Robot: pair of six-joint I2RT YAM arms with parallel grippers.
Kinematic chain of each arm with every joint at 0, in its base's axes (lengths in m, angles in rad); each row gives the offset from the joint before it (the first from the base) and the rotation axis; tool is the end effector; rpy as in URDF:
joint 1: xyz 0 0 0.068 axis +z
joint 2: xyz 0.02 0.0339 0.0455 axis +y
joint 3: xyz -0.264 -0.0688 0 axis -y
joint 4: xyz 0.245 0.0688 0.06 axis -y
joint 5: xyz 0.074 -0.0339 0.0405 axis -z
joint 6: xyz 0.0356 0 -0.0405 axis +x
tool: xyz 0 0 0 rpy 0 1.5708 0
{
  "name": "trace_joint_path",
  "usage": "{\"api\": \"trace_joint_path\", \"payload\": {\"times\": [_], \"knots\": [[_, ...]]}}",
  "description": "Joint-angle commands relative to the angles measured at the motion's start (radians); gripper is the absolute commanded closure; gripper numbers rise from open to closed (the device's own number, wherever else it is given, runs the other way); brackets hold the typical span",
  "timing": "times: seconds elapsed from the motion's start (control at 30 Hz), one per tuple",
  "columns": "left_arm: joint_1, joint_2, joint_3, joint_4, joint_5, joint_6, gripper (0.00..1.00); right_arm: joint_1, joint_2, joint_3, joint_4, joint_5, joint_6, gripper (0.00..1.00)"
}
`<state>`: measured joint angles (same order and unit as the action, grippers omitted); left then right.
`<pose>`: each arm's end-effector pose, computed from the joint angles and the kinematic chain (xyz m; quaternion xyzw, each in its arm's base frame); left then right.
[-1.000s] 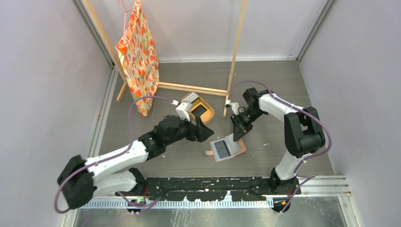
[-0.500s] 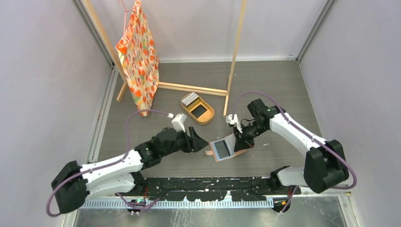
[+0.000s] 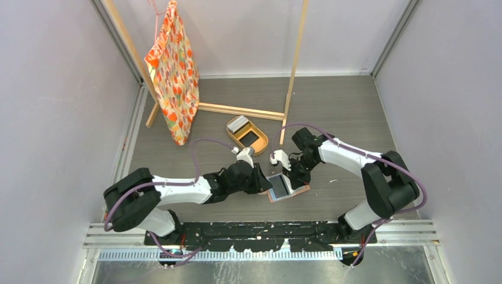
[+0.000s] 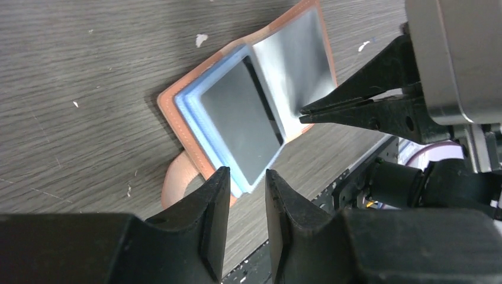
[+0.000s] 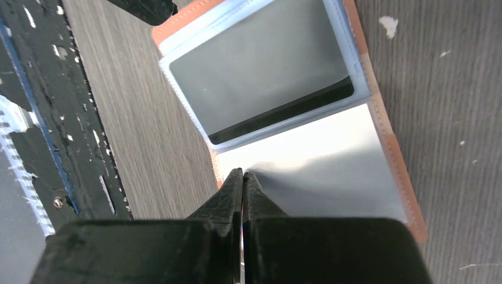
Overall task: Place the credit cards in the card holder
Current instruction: Insert the credit card into the card holder.
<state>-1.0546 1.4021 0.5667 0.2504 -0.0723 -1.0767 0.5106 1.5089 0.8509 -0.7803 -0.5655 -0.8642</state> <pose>0.1384 -0.2386 0.1719 -0.0268 0.8801 -0.3984 0.2567 0.2070 0.1378 0.1715 -0.6223 0.7289 0.2629 0.1115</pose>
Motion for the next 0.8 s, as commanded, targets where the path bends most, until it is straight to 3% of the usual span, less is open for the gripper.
{"api": "trace_joint_path", "payload": {"times": [0.0,0.3,0.77], "knots": [[-0.004,0.062,0.027,0.095,-0.008,-0.059,0.69,0.019,0.030,0.045,0.012,0.070,0.036,0.99],[-0.002,0.084,0.025,0.134,0.008,-0.058,0.63,0.026,0.095,0.068,0.004,0.105,0.075,0.99],[-0.001,0.034,-0.010,0.212,0.024,-0.037,0.63,0.027,0.098,0.071,0.003,0.101,0.085,0.99]]}}
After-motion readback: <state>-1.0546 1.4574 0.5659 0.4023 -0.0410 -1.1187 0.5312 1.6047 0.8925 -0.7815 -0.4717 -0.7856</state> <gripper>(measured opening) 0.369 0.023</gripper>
